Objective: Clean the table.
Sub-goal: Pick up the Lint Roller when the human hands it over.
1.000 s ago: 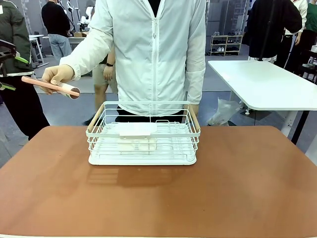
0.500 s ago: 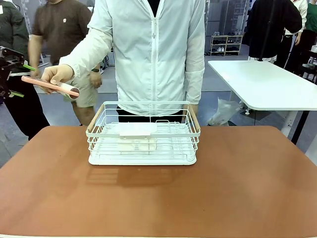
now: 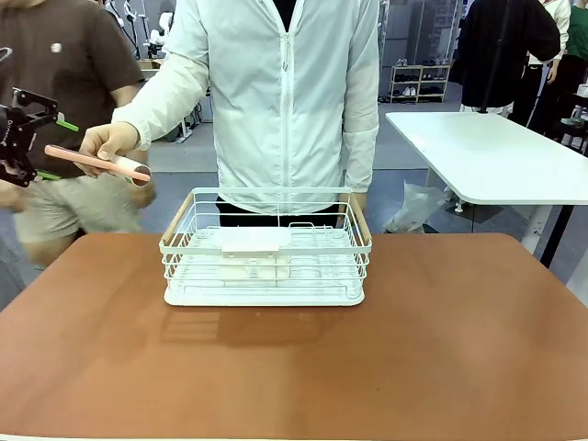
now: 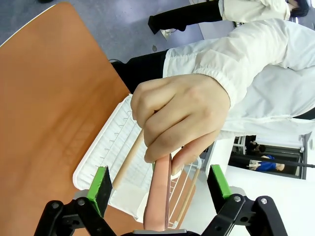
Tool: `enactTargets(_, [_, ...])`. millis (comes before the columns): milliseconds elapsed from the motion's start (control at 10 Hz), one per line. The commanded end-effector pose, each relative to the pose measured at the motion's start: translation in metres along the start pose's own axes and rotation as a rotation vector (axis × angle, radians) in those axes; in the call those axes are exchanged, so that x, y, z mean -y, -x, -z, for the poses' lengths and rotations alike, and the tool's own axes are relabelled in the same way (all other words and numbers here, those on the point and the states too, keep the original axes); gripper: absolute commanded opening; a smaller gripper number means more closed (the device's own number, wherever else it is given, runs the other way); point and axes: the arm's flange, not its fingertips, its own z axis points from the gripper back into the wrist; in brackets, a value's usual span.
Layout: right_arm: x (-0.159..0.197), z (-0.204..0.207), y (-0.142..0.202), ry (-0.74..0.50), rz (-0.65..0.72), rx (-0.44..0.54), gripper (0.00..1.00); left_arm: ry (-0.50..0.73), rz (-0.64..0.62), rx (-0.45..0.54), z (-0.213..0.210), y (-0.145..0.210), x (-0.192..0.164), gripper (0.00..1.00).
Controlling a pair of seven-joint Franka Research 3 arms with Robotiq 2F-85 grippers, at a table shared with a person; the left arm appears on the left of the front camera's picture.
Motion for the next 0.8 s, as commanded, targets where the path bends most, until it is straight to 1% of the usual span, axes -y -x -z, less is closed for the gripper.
enactTargets(0, [-0.0016,-0.002,0.0013,0.0,-0.003,0.0,1.0,0.022,0.011,0.033,0.0087,0.0021,0.0007,1.0])
enactTargets(700, [-0.0016,-0.002,0.0013,0.0,-0.003,0.0,1.0,0.021,0.005,0.016,0.0175,0.0102,0.0001,1.0])
